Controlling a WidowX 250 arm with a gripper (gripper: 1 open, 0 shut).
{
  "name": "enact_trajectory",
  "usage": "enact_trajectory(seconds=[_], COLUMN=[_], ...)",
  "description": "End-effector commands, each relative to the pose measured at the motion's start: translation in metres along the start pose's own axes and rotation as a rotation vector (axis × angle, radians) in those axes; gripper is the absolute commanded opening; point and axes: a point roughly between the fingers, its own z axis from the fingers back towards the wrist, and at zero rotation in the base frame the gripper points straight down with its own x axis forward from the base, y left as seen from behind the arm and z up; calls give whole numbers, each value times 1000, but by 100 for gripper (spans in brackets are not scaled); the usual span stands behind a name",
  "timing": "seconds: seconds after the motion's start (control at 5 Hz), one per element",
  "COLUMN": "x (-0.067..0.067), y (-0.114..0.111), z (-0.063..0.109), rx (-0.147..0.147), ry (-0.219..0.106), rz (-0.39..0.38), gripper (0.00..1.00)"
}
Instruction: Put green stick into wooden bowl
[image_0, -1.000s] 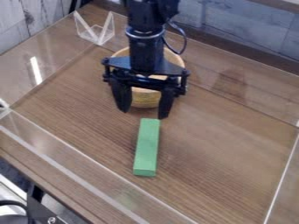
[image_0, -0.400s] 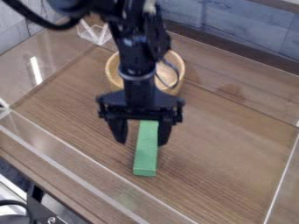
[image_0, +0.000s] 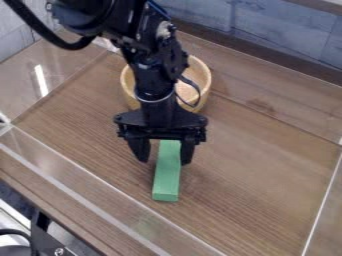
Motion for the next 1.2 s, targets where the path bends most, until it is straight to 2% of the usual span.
enact_trajectory(seconds=[0.0,0.2,0.6,0.8,1.0], x=[0,-1,15,18,17], y=[4,4,0,-1,-3], z=[24,34,28,27,18], rx=[0,24,45,44,48], ry=[-47,-68,-65,-61,-61], rz=[40,89,131,138,184], gripper=[100,100,100,100,100])
